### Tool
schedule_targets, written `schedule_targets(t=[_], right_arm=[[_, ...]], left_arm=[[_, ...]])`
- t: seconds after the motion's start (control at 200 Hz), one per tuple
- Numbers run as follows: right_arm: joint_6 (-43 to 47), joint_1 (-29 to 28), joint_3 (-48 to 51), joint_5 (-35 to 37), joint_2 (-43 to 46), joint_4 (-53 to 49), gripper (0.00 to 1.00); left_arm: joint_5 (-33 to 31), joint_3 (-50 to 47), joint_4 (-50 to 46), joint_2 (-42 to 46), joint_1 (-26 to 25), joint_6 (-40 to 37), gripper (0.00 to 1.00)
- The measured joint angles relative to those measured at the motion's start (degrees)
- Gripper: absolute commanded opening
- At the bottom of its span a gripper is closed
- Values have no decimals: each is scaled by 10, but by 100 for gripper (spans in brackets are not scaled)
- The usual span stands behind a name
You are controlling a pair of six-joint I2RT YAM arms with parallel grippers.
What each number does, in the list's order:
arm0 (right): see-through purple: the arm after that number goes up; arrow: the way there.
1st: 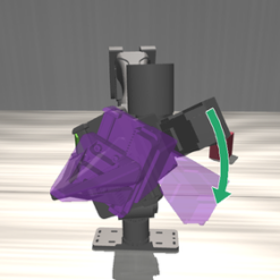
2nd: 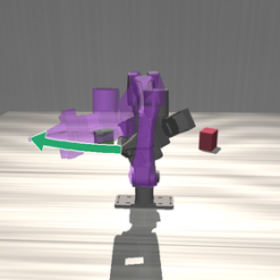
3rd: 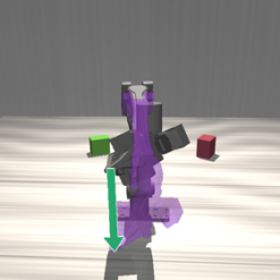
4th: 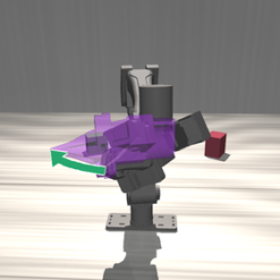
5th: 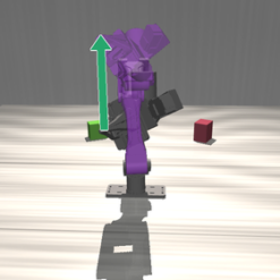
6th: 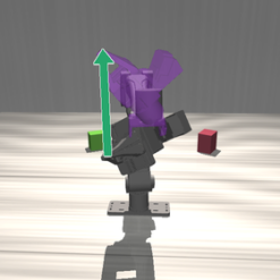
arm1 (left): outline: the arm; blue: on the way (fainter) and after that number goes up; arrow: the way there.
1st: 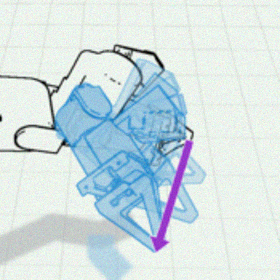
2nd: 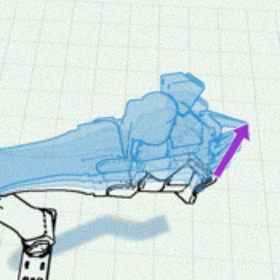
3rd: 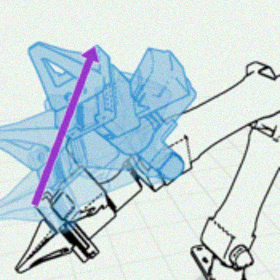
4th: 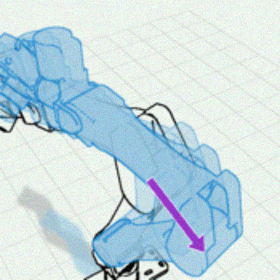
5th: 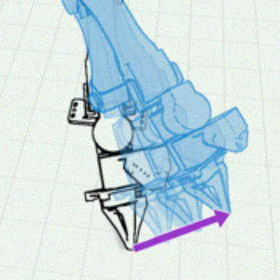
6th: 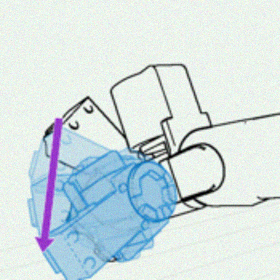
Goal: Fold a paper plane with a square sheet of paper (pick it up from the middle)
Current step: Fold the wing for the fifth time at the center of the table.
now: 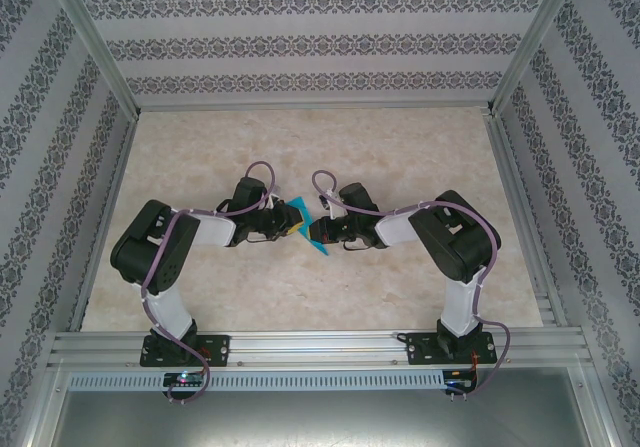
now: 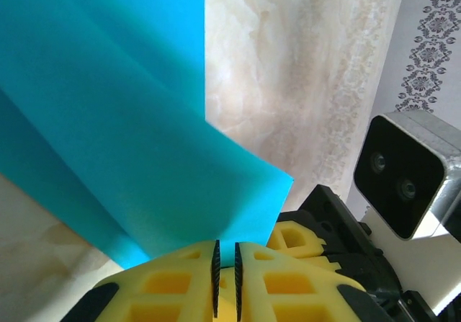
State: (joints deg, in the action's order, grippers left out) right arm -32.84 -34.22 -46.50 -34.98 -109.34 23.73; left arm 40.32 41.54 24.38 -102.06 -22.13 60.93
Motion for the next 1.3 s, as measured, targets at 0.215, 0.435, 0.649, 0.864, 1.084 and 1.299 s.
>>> schedule_targets(t=[0.215, 0.435, 0.649, 0.864, 1.084, 1.299], right_arm=[[0, 0, -9, -4, -1, -17, 13], [-3, 3, -19, -18, -1, -34, 20], [-3, 4, -25, -19, 8, -65, 23], [-2, 8, -25, -19, 21, -104, 22], [0, 10, -25, -19, 19, -118, 13], [-2, 14, -34, -32, 9, -126, 12]], left_arm=[[0, 5, 8, -20, 0, 0, 14], [0, 5, 21, -35, 0, 0, 13], [2, 5, 23, -38, 0, 0, 13], [2, 5, 23, -39, 0, 0, 13], [2, 5, 23, -39, 0, 0, 13], [2, 5, 23, -41, 0, 0, 12]])
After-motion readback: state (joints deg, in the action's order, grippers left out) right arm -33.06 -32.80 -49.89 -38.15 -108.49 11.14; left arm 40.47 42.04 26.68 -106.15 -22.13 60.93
